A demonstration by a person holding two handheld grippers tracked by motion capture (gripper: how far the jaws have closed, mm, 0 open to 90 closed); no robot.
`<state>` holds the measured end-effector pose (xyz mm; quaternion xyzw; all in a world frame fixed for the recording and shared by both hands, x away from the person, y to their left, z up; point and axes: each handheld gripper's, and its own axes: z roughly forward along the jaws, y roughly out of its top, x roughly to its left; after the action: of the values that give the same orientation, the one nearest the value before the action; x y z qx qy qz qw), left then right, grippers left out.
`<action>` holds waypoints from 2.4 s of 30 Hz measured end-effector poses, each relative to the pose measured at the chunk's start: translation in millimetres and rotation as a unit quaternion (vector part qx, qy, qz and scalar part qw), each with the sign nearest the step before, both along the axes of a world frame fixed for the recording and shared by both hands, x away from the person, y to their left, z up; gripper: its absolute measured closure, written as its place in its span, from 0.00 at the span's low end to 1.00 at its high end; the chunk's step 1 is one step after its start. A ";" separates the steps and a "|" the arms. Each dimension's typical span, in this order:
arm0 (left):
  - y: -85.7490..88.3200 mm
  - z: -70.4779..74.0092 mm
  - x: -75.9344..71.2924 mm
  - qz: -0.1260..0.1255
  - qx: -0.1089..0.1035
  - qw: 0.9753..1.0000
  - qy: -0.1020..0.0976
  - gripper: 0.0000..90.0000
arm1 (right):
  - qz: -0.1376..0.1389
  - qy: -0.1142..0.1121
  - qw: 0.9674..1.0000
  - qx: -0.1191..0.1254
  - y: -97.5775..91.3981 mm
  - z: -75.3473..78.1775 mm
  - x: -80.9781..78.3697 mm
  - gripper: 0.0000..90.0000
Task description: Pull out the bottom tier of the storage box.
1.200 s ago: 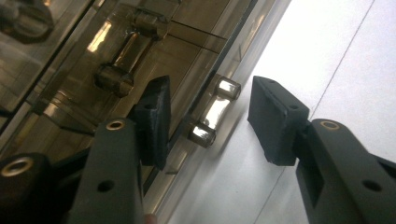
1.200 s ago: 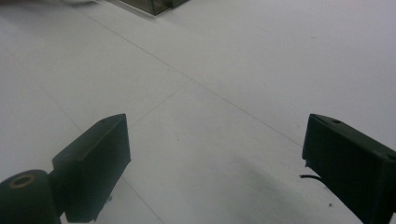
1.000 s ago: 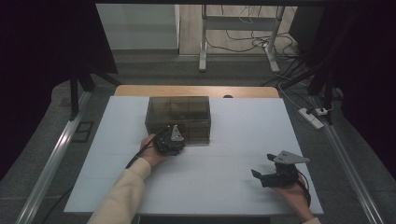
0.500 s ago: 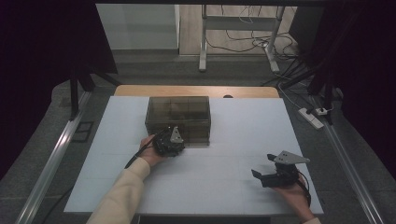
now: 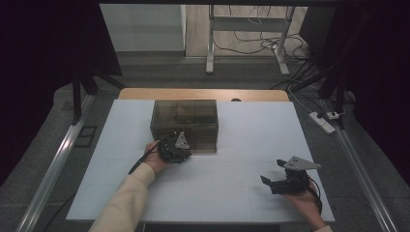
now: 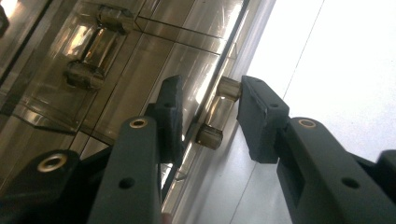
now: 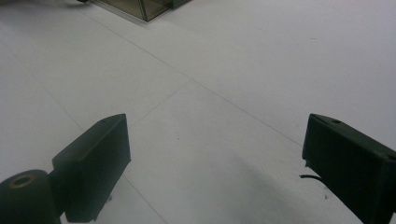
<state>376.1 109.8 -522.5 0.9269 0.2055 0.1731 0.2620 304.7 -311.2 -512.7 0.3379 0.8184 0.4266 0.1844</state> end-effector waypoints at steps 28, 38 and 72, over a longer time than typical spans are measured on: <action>-0.5 3.2 -4.3 -0.012 0.002 1.000 0.010 0.70 | -0.003 0.001 1.000 0.001 -0.8 -0.6 0.2 0.08; -1.1 3.9 -5.5 -0.015 0.004 1.000 0.014 0.70 | -0.005 0.000 1.000 0.000 -1.9 -0.4 0.1 0.08; -3.0 6.0 -12.3 -0.020 0.007 0.999 0.024 0.71 | -0.005 0.001 1.000 -0.003 -2.9 -0.6 -0.3 0.08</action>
<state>363.8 106.8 -516.5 0.9365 0.1918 0.1474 0.2538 304.4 -314.1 -513.3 0.3420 0.8179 0.4231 0.1870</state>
